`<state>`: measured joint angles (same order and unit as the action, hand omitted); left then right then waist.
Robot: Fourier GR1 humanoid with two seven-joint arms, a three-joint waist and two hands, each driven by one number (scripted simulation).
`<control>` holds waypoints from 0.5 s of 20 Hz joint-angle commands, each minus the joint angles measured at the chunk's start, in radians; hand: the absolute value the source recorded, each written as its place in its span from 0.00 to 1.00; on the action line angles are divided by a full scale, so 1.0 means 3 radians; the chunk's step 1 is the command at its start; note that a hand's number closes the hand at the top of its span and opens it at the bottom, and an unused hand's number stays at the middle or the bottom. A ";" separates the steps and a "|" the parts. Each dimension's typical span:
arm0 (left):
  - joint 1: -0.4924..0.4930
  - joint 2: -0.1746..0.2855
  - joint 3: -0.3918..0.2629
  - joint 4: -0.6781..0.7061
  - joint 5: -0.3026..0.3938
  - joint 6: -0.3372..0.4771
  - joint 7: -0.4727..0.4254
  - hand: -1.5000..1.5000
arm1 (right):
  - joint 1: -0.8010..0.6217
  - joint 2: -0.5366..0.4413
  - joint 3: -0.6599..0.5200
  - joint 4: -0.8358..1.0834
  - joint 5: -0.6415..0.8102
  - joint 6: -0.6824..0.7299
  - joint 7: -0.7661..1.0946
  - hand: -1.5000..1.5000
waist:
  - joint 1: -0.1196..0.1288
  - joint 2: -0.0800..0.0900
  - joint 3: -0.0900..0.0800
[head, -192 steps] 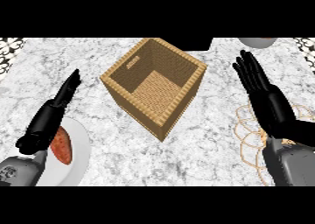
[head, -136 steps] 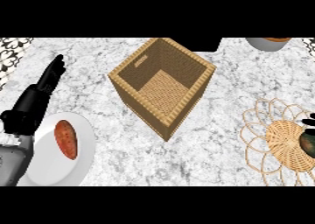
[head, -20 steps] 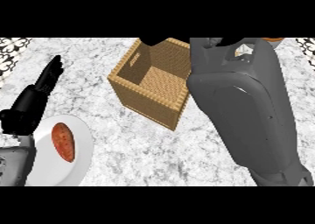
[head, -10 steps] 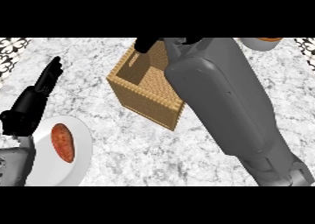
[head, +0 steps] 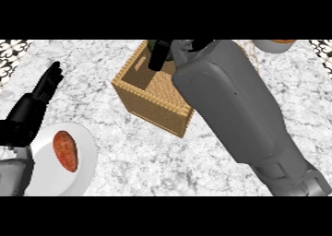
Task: Pick the squash from the placemat and place it in the basket
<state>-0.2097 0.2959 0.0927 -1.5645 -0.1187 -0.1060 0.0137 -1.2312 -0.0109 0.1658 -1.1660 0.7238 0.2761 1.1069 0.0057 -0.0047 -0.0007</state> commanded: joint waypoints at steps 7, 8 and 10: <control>0.0205 -0.0077 -0.0051 -0.0075 -0.0070 0.0012 -0.0100 0.50 | -0.0134 0.0035 -0.0350 -0.0064 -0.0072 -0.0436 0.0247 0.00 | 0.0027 0.0009 0.0001; 0.0023 -0.0030 0.0010 -0.0055 -0.0022 -0.0002 0.0031 0.50 | -0.0023 0.0035 -0.0315 -0.0229 -0.0007 -0.0752 0.0253 0.00 | 0.0010 0.0005 0.0003; 0.0006 -0.0099 -0.0054 0.0038 -0.0106 0.0064 -0.0079 0.50 | -0.0081 0.0029 -0.0517 -0.0309 0.0090 -0.0945 0.0254 0.00 | -0.0030 0.0008 0.0002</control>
<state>-0.2068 0.2754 0.0822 -1.5636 -0.1428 -0.0928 0.0065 -1.2362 -0.0083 0.0809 -1.2181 0.7145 0.1385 1.0857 0.0045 -0.0022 -0.0004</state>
